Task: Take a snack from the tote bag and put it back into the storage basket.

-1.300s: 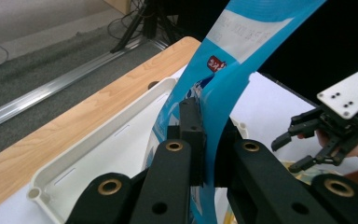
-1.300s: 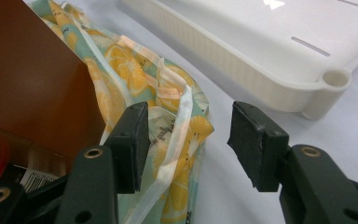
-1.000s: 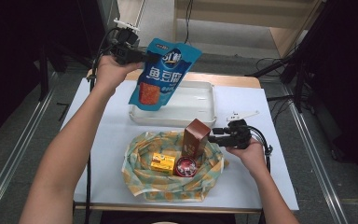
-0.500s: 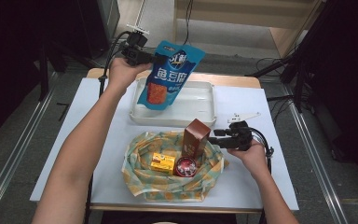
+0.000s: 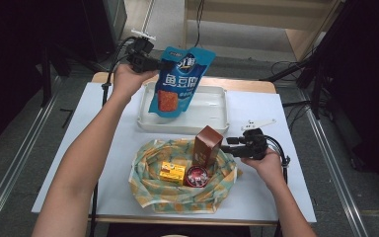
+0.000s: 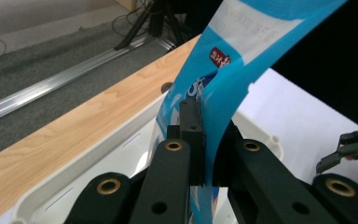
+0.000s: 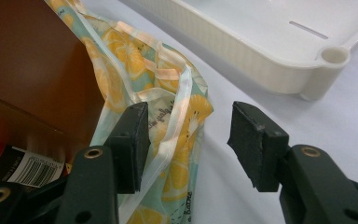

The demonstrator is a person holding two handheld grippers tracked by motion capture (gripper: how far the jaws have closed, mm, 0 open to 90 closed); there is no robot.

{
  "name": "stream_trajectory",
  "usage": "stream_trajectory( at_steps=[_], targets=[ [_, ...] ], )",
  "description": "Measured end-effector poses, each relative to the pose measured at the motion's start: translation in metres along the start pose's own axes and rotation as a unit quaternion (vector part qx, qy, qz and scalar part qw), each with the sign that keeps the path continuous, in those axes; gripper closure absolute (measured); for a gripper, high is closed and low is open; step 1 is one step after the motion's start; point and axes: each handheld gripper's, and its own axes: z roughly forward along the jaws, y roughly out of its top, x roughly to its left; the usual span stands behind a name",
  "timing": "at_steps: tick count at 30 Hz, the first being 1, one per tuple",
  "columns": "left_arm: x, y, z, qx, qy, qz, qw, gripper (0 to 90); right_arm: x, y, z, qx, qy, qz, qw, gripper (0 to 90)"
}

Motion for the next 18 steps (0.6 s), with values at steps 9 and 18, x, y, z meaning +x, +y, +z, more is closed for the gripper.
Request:
stream_trajectory(
  at_steps=[9,18],
  targets=[
    [-0.002,-0.016,-0.01,0.007,-0.001,0.013,0.9999,87.7,0.002,0.0,0.003,0.007,0.001,-0.004,1.0,48.5],
    [0.002,-0.036,-0.019,0.002,-0.012,0.006,0.9999,87.2,0.002,-0.001,0.003,0.009,0.001,-0.005,0.9999,48.5]
  ],
)
